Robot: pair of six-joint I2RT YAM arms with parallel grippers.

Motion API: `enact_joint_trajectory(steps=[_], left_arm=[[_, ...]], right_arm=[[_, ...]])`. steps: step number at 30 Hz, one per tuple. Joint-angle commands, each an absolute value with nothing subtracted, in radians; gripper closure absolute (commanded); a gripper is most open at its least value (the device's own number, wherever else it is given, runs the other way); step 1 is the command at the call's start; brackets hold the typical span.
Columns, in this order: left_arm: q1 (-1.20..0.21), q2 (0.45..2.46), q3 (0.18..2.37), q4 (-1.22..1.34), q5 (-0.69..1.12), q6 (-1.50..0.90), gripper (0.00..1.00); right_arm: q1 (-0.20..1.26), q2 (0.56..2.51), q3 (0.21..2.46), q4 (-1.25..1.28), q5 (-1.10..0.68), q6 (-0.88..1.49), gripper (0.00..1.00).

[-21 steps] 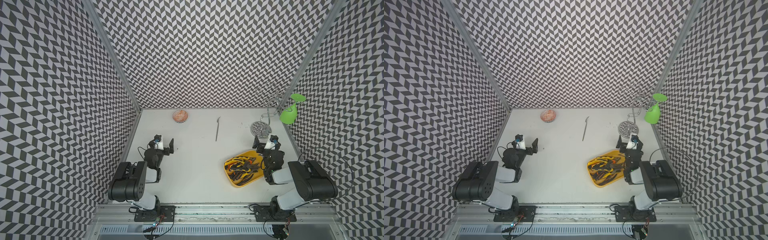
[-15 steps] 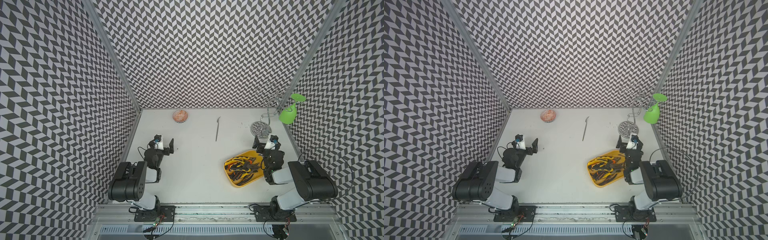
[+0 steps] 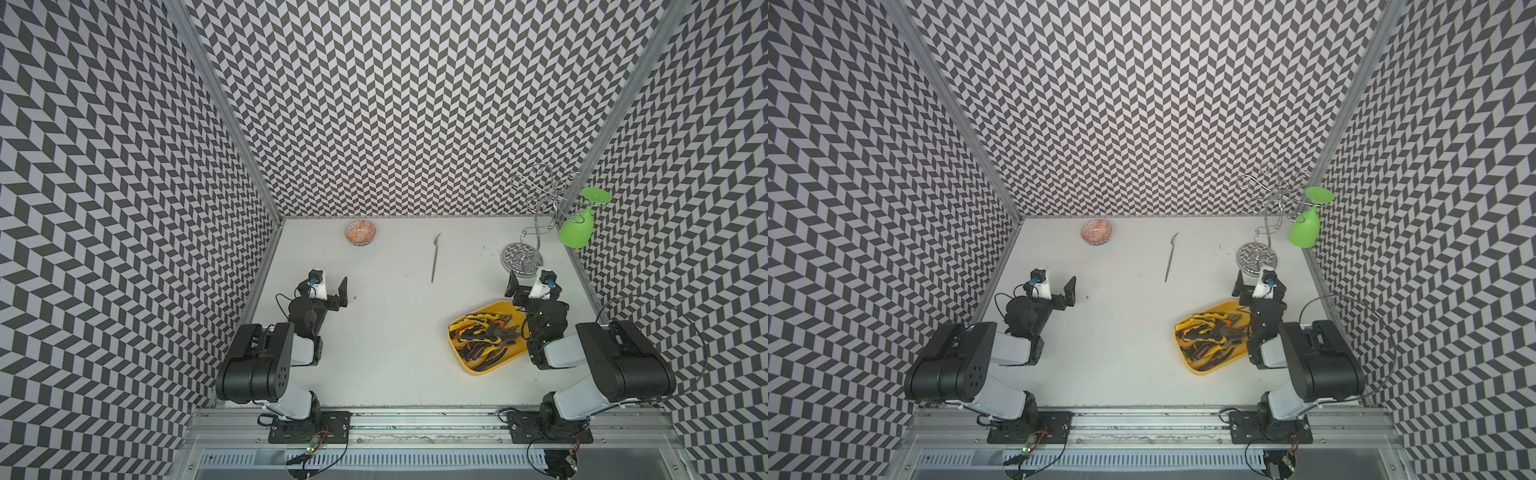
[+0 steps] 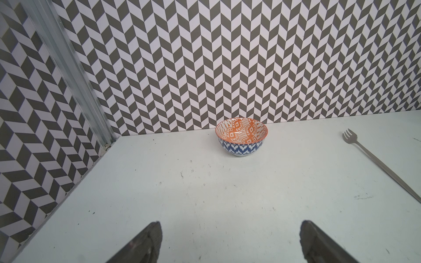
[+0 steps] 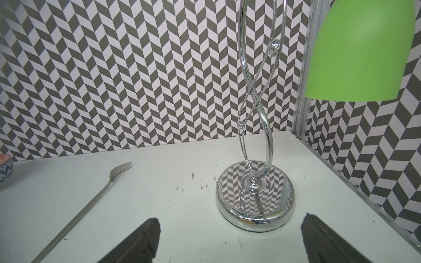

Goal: Take the pliers out of the storage box
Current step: Adjust the storage box at the center of the board.

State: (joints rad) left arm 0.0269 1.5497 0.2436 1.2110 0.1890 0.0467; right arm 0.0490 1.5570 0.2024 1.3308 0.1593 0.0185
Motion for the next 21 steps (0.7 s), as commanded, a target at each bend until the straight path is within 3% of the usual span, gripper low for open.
enact_joint_trajectory(steps=[1, 6, 12, 16, 21], left_arm=[[0.032, 1.546, 0.256, 1.233, 0.198, 0.04, 0.02], [0.023, 1.462, 0.298, 1.097, 0.211, 0.059, 0.02], [-0.023, 1.291, 0.365, 0.863, 0.328, 0.165, 0.02], [-0.074, 1.21, 0.444, 0.619, 0.378, 0.295, 0.02], [-0.133, 1.137, 0.461, 0.547, 0.487, 0.332, 0.02]], right_arm=[[0.043, 1.56, 0.208, 1.364, 0.154, 0.012, 0.01], [0.043, 1.511, 0.19, 1.356, 0.196, 0.03, 0.01], [0.044, 1.289, 0.187, 1.153, 0.269, 0.084, 0.0], [0.043, 1.128, 0.265, 0.873, 0.243, 0.178, 0.0], [0.043, 1.004, 0.355, 0.542, 0.164, 0.366, 0.01]])
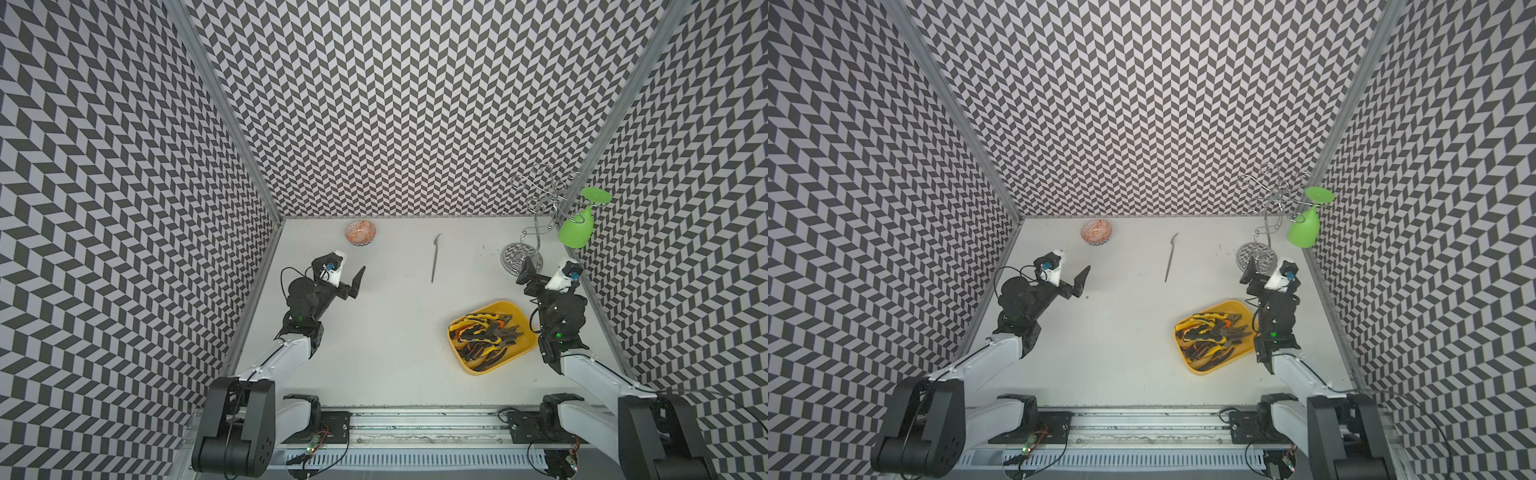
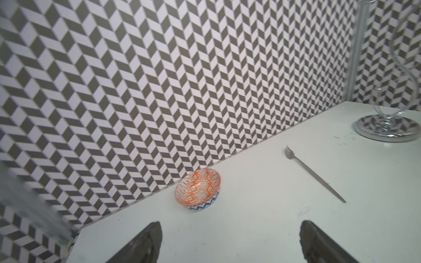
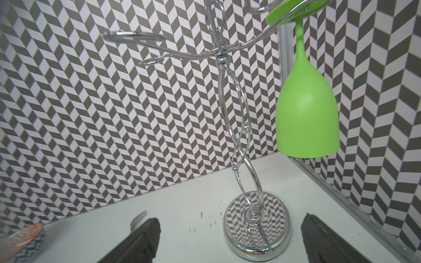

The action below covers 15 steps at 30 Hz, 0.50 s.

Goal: Take the pliers out of the storage box
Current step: Adjust the storage box at the center of the board.

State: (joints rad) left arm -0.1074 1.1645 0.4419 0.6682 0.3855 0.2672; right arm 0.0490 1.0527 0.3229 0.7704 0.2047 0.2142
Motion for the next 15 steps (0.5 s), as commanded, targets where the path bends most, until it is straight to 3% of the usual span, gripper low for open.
enact_joint_trajectory(steps=[1, 13, 15], left_arm=[[-0.151, 1.129, 0.466, 0.53, 0.502, 0.347, 0.02], [-0.323, 1.18, 0.633, 0.204, 0.766, 0.609, 0.02], [-0.364, 1.19, 0.649, 0.164, 0.774, 0.661, 0.02]], right_arm=[[0.043, 0.985, 0.365, 0.476, 0.179, 0.433, 0.01], [0.046, 0.887, 0.492, -0.057, -0.077, 0.683, 0.01], [0.081, 0.902, 0.523, -0.137, -0.044, 0.713, 0.01]])
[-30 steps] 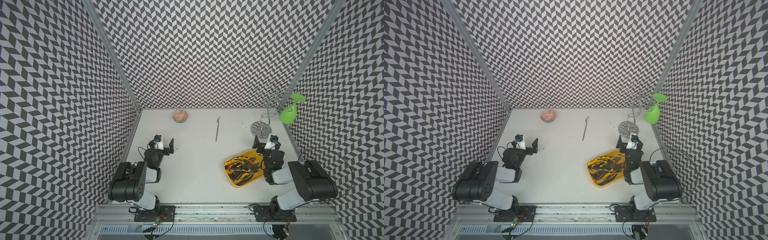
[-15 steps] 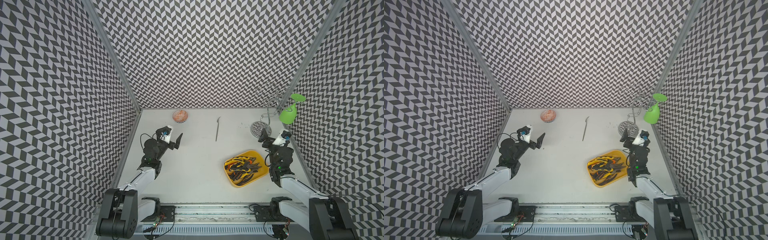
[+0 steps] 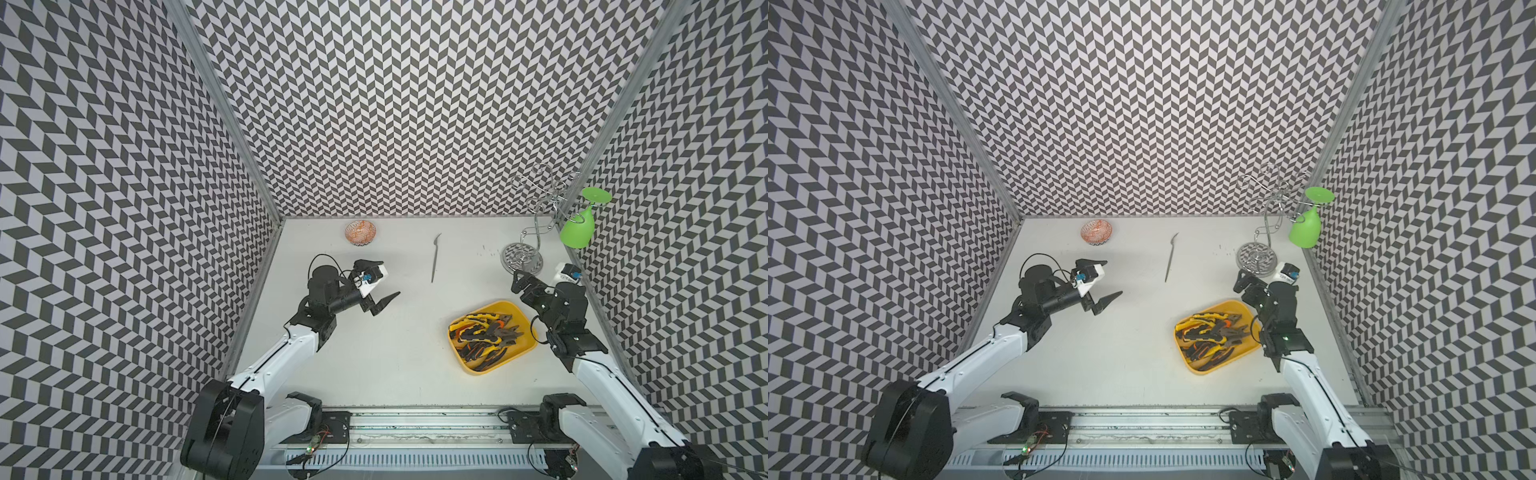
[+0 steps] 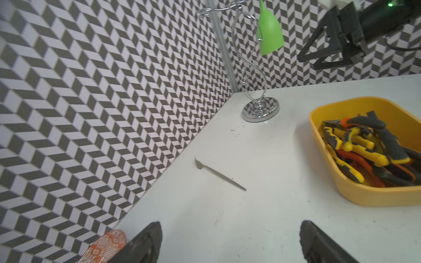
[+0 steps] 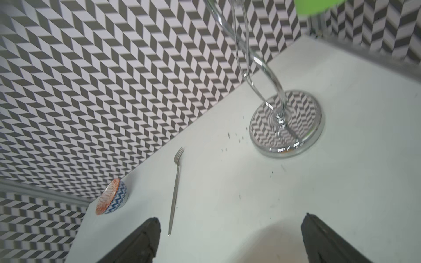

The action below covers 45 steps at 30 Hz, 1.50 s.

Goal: Take the pliers out of the storage box
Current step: Adjust the storage box at the center of the board.

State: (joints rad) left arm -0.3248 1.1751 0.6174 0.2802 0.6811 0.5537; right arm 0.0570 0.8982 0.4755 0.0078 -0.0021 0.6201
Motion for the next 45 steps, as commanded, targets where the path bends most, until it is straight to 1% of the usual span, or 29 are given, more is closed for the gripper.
enact_joint_trajectory(steps=[1, 5, 7, 11, 13, 15, 16, 17, 20, 27, 29, 33, 35, 36, 38, 43, 45], left_arm=[[-0.383, 1.194, 0.657, 0.137, 0.788, 0.696, 0.02], [-0.414, 1.211, 0.677, 0.052, 0.847, 0.78, 0.02], [-0.424, 1.218, 0.683, 0.012, 0.866, 0.838, 0.02], [-0.433, 1.238, 0.681, -0.007, 0.881, 0.861, 0.02], [-0.438, 1.244, 0.694, -0.034, 0.879, 0.884, 0.02], [-0.441, 1.243, 0.699, -0.039, 0.867, 0.887, 0.02], [-0.444, 1.241, 0.699, -0.04, 0.857, 0.889, 0.02], [-0.449, 1.239, 0.697, -0.042, 0.846, 0.893, 0.02], [-0.47, 1.238, 0.695, -0.053, 0.811, 0.899, 0.02], [-0.487, 1.243, 0.695, -0.046, 0.776, 0.899, 0.02], [-0.49, 1.246, 0.694, -0.048, 0.769, 0.899, 0.02], [-0.492, 1.236, 0.689, -0.051, 0.755, 0.901, 0.02], [-0.491, 1.23, 0.687, -0.051, 0.749, 0.9, 0.02], [-0.491, 1.228, 0.685, -0.051, 0.749, 0.9, 0.02], [-0.493, 1.227, 0.683, -0.051, 0.749, 0.9, 0.02], [-0.494, 1.23, 0.686, -0.051, 0.746, 0.9, 0.02], [-0.493, 1.23, 0.684, -0.052, 0.743, 0.9, 0.02]], right_arm=[[0.113, 0.917, 0.55, -0.189, -0.01, 0.721, 0.01], [0.261, 0.992, 0.642, -0.28, 0.089, 0.779, 0.01], [0.316, 1.028, 0.664, -0.29, 0.095, 0.841, 0.1], [0.376, 1.098, 0.693, -0.308, 0.086, 0.947, 0.26], [0.385, 1.131, 0.697, -0.318, 0.081, 0.991, 0.37], [0.385, 1.155, 0.681, -0.28, 0.068, 1.002, 0.44], [0.384, 1.17, 0.678, -0.272, 0.069, 1.01, 0.5], [0.384, 1.185, 0.681, -0.27, 0.069, 1.014, 0.54], [0.387, 1.22, 0.707, -0.306, 0.081, 1.022, 0.56], [0.379, 1.279, 0.716, -0.307, 0.123, 1.008, 0.54], [0.378, 1.313, 0.737, -0.304, 0.128, 0.996, 0.56], [0.375, 1.38, 0.776, -0.309, 0.128, 0.961, 0.63], [0.376, 1.401, 0.785, -0.311, 0.121, 0.949, 0.74], [0.375, 1.41, 0.788, -0.311, 0.119, 0.943, 0.76], [0.375, 1.426, 0.797, -0.321, 0.126, 0.927, 0.77], [0.379, 1.462, 0.856, -0.383, 0.156, 0.824, 0.89], [0.38, 1.467, 0.876, -0.395, 0.162, 0.753, 0.92]])
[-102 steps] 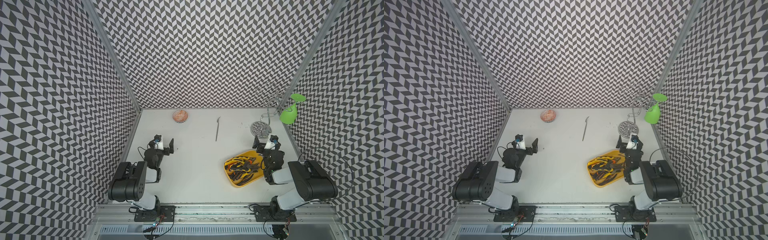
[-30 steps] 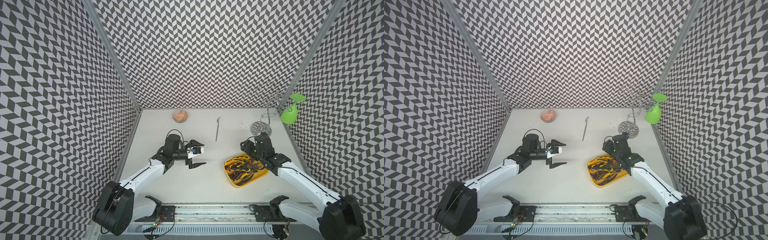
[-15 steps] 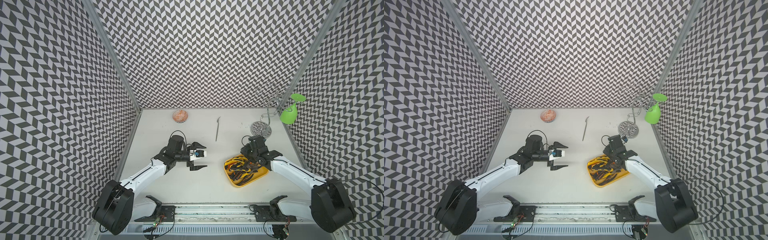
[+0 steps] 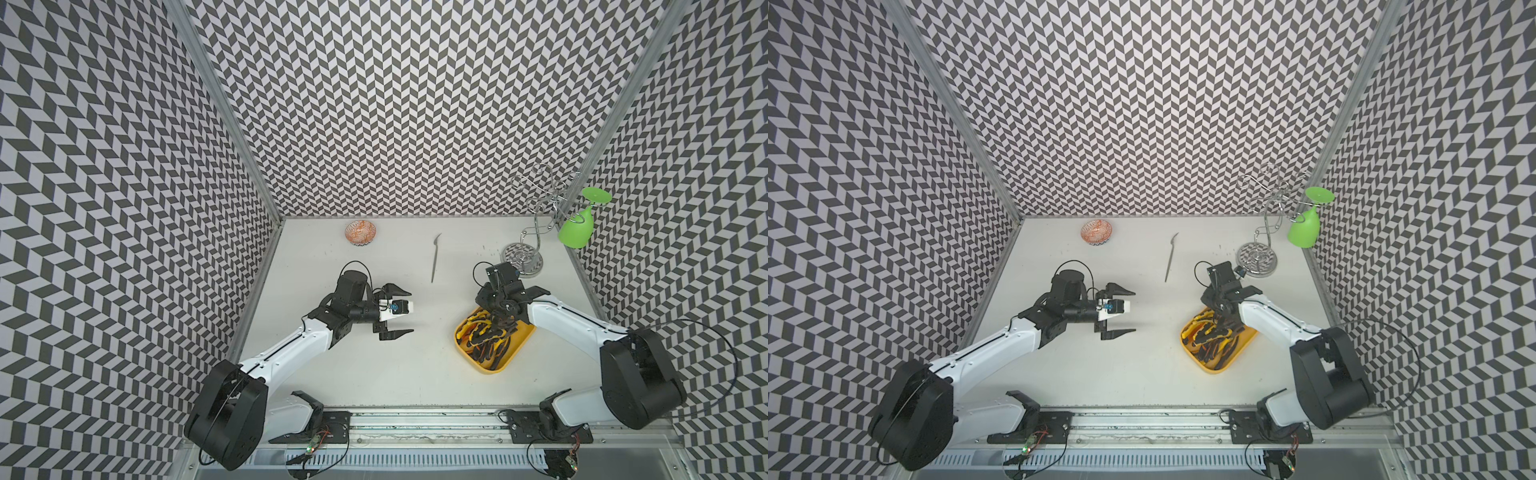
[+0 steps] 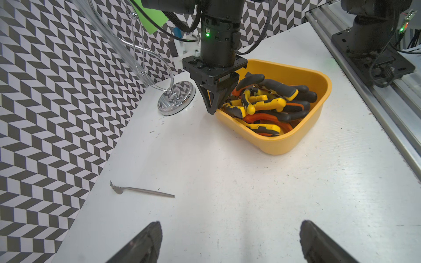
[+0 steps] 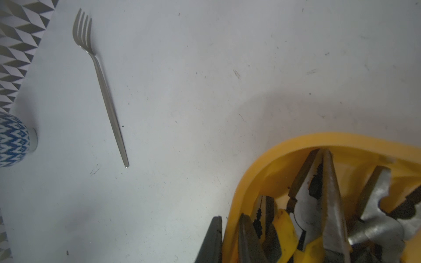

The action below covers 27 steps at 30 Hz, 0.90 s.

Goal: Take the pliers out of the storage box
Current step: Adjust the storage box at the center of the board.

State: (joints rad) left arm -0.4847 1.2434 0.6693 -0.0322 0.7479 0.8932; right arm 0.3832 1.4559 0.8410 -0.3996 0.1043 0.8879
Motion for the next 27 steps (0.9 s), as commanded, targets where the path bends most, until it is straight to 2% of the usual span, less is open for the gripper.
enact_joint_trajectory(steps=[1, 8, 11, 22, 24, 27], left_arm=[[-0.493, 1.23, 0.684, -0.052, 0.744, 0.9, 0.02], [-0.495, 1.235, 0.684, -0.049, 0.75, 0.894, 0.02], [-0.494, 1.238, 0.684, -0.048, 0.749, 0.894, 0.02], [-0.497, 1.249, 0.684, -0.04, 0.757, 0.885, 0.02], [-0.498, 1.249, 0.683, -0.04, 0.758, 0.884, 0.02], [-0.497, 1.25, 0.686, -0.032, 0.776, 0.871, 0.02]], right_arm=[[0.383, 1.472, 0.888, -0.394, 0.157, 0.701, 0.94], [0.411, 1.559, 0.974, -0.406, 0.075, 0.324, 1.0], [0.432, 1.612, 1.028, -0.445, 0.126, 0.23, 1.0], [0.44, 1.683, 1.098, -0.437, 0.164, 0.195, 1.0], [0.44, 1.666, 1.094, -0.439, 0.159, 0.205, 0.92], [0.44, 1.607, 1.088, -0.454, 0.15, 0.22, 0.69]])
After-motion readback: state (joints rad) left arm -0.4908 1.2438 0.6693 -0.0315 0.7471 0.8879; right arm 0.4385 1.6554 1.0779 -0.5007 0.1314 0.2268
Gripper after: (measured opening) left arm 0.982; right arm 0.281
